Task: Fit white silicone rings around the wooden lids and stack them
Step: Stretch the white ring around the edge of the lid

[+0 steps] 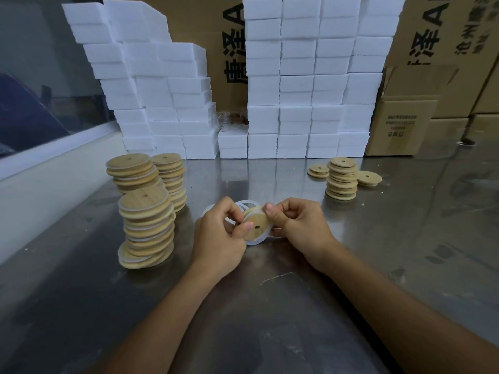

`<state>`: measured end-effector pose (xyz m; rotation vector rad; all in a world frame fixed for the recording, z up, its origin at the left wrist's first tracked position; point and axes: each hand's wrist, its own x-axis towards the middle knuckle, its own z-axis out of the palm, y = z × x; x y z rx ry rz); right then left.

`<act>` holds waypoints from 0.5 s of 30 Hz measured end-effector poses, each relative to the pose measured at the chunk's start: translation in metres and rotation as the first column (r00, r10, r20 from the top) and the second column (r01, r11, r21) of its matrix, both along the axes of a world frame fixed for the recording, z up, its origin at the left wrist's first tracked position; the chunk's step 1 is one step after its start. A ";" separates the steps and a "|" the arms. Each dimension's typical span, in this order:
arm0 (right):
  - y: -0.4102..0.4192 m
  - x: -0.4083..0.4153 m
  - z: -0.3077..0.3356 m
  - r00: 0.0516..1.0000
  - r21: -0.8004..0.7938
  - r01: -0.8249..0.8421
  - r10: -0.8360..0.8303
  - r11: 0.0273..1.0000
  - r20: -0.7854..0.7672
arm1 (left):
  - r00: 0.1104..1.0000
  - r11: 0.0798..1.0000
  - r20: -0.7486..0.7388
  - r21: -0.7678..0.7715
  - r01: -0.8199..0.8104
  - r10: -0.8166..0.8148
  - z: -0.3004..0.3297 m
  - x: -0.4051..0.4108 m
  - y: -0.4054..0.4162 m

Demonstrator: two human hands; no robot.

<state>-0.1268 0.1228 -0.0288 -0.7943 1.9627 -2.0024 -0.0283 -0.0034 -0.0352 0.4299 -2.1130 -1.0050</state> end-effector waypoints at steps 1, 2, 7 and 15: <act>0.001 -0.001 0.000 1.000 -0.001 -0.024 0.024 1.000 0.005 | 1.000 1.000 -0.004 0.014 0.002 -0.001 0.000 0.000 -0.001; 0.001 -0.001 0.000 0.999 0.002 -0.048 0.048 0.999 0.006 | 1.000 1.000 -0.007 0.028 0.000 0.000 -0.001 0.001 -0.002; 0.003 -0.002 -0.001 0.996 -0.012 -0.087 0.087 0.996 -0.003 | 1.000 0.998 -0.016 0.061 -0.005 0.006 -0.001 0.001 -0.004; 0.001 -0.004 -0.003 1.000 0.003 -0.013 0.013 1.000 0.028 | 1.000 0.997 -0.012 0.076 0.006 -0.005 0.000 0.001 -0.002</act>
